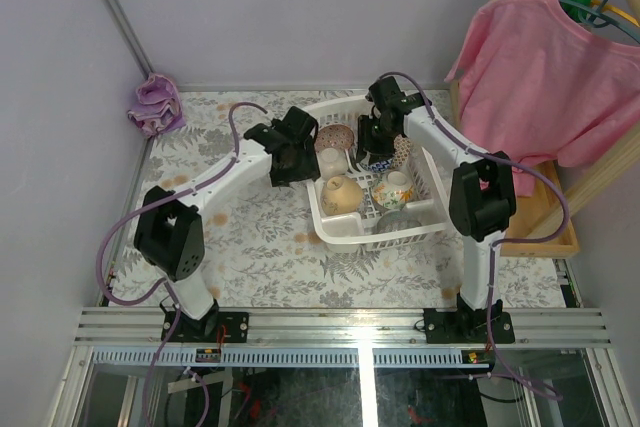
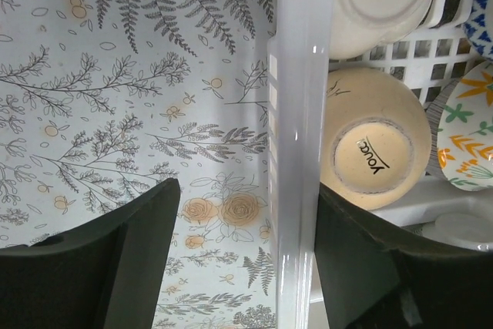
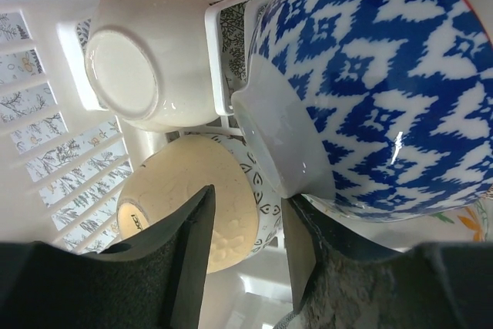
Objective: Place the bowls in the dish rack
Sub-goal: Adjust the bowl in the dish rack.
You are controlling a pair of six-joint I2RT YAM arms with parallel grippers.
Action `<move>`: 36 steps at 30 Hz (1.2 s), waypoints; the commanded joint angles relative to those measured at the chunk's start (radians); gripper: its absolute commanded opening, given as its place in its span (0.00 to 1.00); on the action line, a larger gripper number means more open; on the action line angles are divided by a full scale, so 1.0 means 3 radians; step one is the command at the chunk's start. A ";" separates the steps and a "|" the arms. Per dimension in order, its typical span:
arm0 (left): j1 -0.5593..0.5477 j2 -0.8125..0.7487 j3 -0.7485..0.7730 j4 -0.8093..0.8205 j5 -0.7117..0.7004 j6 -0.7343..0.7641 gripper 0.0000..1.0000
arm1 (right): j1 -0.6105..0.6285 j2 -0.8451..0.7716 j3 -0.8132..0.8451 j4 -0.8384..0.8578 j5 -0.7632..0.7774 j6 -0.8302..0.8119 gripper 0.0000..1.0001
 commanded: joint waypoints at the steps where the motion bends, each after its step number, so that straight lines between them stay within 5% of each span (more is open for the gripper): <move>1: -0.0043 0.0043 -0.0055 -0.0174 -0.0091 0.0022 0.65 | 0.0009 0.0089 0.0216 0.0351 0.0107 0.0040 0.45; 9: -0.0069 0.0271 0.0130 -0.0185 -0.0057 0.0093 0.30 | 0.0011 0.0164 0.0324 0.0350 0.0116 0.0082 0.38; 36: -0.0079 0.0357 0.0126 -0.0174 -0.0064 0.0162 0.22 | 0.0011 0.0574 0.0910 0.0247 0.0082 0.0125 0.36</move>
